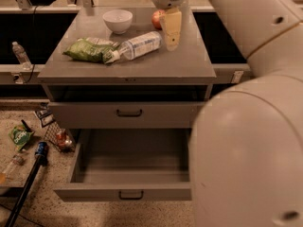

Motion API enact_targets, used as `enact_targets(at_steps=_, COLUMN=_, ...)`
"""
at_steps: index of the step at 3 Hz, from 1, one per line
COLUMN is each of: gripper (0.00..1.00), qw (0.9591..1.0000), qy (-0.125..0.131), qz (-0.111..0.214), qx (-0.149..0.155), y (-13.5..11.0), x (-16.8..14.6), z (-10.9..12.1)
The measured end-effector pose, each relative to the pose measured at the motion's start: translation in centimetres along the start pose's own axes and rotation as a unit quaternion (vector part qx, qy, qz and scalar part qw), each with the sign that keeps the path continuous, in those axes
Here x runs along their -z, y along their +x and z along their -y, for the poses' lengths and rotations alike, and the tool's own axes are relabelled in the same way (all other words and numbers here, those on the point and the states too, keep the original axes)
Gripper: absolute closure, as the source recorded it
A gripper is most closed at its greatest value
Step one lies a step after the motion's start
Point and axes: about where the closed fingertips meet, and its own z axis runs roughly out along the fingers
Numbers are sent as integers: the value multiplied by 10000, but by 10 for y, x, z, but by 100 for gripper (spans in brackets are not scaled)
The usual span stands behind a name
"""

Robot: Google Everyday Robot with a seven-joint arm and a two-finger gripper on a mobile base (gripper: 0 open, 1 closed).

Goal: Place blue plastic bottle into middle drawer

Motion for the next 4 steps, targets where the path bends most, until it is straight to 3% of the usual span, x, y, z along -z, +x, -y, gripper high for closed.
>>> enact_targets(at_steps=1, gripper=0, qw=9990, qy=-90, qz=-269, qx=332, y=-3, x=-29, z=33)
enact_targets(at_steps=3, gripper=0, qw=9895, qy=-469, qz=-953, qx=981, y=-4, x=-104, z=68)
enact_targets(at_steps=4, gripper=0, qw=9834, qy=-595, qz=-1073, qx=1336, y=-5, x=-129, z=75)
